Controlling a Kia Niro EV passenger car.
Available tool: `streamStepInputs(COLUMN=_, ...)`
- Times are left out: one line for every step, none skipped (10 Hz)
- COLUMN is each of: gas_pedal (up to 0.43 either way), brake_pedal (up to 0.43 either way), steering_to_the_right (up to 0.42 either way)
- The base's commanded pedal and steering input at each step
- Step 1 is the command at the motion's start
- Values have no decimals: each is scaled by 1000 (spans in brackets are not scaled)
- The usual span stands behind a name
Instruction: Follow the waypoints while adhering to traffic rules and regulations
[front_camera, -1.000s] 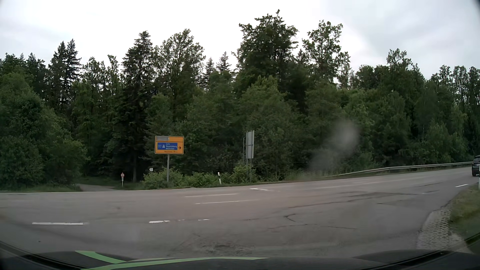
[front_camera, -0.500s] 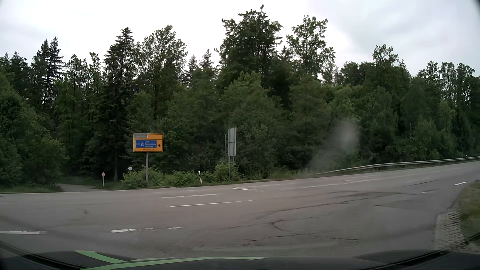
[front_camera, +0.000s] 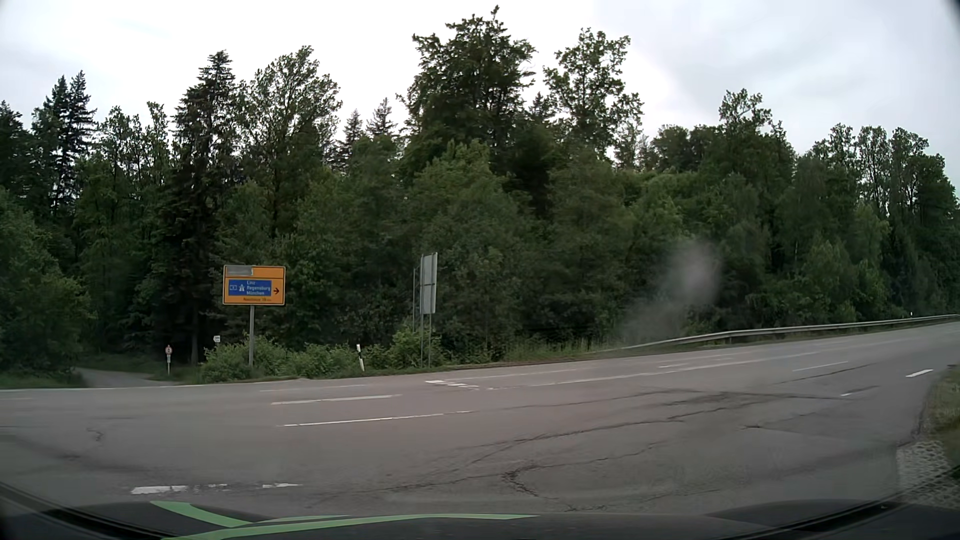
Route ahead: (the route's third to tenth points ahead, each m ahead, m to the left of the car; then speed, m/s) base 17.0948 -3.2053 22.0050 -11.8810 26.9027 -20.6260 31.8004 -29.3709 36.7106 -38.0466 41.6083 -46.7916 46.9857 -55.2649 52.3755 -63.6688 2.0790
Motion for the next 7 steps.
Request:
streamStepInputs(gas_pedal=0, brake_pedal=183, steering_to_the_right=223)
streamStepInputs(gas_pedal=0, brake_pedal=189, steering_to_the_right=229)
streamStepInputs(gas_pedal=0, brake_pedal=207, steering_to_the_right=232)
streamStepInputs(gas_pedal=0, brake_pedal=213, steering_to_the_right=238)
streamStepInputs(gas_pedal=0, brake_pedal=213, steering_to_the_right=243)
streamStepInputs(gas_pedal=0, brake_pedal=220, steering_to_the_right=245)
streamStepInputs(gas_pedal=0, brake_pedal=220, steering_to_the_right=244)
